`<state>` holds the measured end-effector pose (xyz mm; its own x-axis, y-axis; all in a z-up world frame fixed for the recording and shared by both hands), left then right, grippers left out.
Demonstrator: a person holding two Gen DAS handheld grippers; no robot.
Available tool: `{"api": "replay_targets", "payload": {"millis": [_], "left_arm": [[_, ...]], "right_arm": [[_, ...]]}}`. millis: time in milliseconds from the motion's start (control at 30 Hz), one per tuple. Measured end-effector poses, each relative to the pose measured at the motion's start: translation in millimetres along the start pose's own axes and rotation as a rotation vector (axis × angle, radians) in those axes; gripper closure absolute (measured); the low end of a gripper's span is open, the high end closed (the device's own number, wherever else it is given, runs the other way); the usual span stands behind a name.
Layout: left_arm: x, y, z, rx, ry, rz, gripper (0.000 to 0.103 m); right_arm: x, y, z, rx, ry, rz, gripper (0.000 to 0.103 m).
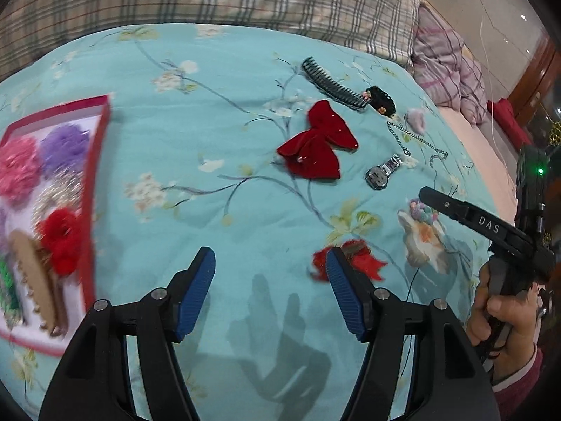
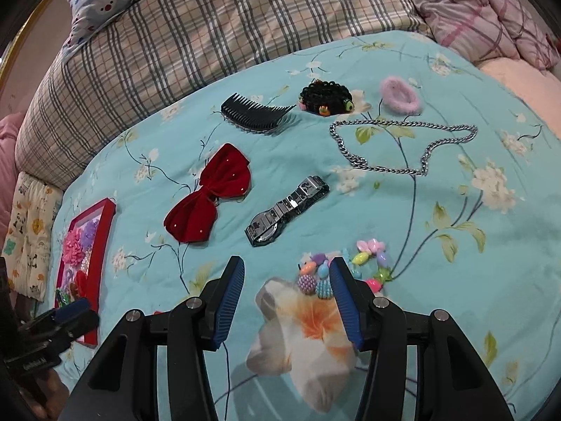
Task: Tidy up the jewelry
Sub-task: 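Grasp the silver watch with the right tool while the left tool grasps the red bow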
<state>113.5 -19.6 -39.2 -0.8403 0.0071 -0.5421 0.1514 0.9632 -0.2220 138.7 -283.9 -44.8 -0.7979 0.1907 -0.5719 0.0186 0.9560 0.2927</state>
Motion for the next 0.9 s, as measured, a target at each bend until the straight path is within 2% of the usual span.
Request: {"api": "replay_targets", "payload": {"millis": [333,633,667,700,733,767,800,900], "left_arm": [[-58.3,-16.1,61.6,0.032,0.015,0.019,0.035],[-79.4,-16.5,115.5,0.048,0.061,0.028,0.035],[-80.3,-16.2,118.4,0.054,0.061,0.029,0.041],[-80.8,-16.0,120.4,0.066,0.059,0.033,0.052],[-80.0,-16.9,122.0,0.096,0.064,0.039,0.072],[-79.6,-17.9,121.7,0.119,0.065,0.042,0.083],[-78.7,-20.3,119.8,0.125,0.057,0.053,0.086],[-74.6,-25.8,110.9,0.111,0.035,0.095,0.091]], "right_arm": [[-18.6,-5.5,34.9,-0.043,0.018,0.063,0.051],[-28.2,-11.0,61.5,-0.057,0.02,0.101,0.052],[-29.3,-11.7,63.3,-0.058,0.02,0.104,0.052],[-30.1,-12.0,65.3,-0.058,0.02,0.105,0.053],[-31.0,-12.6,67.0,-0.056,0.017,0.106,0.055],[-31.5,-13.1,68.7,-0.049,0.012,0.106,0.061],[-32.4,-13.3,70.4,-0.039,0.011,0.106,0.068],[-35.4,-17.2,74.6,-0.037,0.002,0.124,0.073]]}}
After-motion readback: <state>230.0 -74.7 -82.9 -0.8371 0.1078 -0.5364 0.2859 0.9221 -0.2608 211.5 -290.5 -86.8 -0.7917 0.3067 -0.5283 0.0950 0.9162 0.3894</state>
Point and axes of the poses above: each gripper's, at about its wrist camera, not at the fingertips, and z roughly the way its jaws point, y to its left, x to its underside, the point moved 1 cm from there along z, roughly the way its jaws point, and after that the axes turned 2 degrees about -y, right-handed, at the moved point
